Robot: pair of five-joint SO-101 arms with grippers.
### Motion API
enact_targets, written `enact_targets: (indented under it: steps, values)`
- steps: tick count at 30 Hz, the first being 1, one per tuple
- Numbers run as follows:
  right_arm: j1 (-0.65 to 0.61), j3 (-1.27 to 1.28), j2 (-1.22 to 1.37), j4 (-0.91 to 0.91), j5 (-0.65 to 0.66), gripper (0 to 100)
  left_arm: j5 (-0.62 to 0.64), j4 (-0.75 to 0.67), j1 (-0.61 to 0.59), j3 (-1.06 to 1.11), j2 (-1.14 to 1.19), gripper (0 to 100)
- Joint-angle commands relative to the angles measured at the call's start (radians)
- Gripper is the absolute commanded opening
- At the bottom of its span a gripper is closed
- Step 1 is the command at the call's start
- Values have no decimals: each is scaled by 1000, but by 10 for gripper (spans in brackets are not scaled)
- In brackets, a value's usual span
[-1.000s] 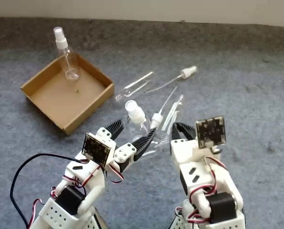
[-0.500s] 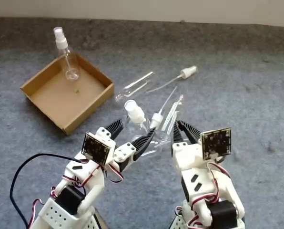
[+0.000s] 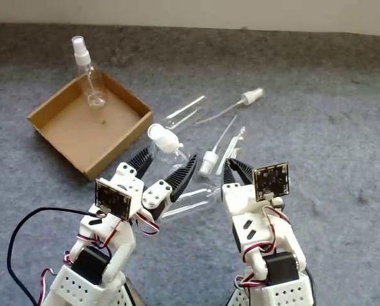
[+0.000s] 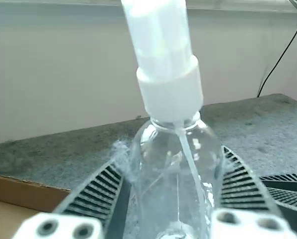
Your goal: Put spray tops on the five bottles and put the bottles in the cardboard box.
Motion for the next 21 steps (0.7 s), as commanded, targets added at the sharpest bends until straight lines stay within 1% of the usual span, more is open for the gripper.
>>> enact_targets:
  steps: [1, 6, 10, 16, 21]
  values:
    - [1, 28, -10, -108, 3, 4, 9, -34, -10, 7, -5, 88]
    - [-81, 113, -10, -234, 3, 4, 8, -140, -18, 8, -5, 88]
    - [-142, 174, -10, -320, 3, 4, 9, -190, -73, 8, -5, 88]
    - [-219, 185, -8, -320, 3, 4, 9, -287, -142, 10, -5, 88]
    - [-349, 185, -8, -318, 6, 4, 9, -298, -170, 10, -5, 88]
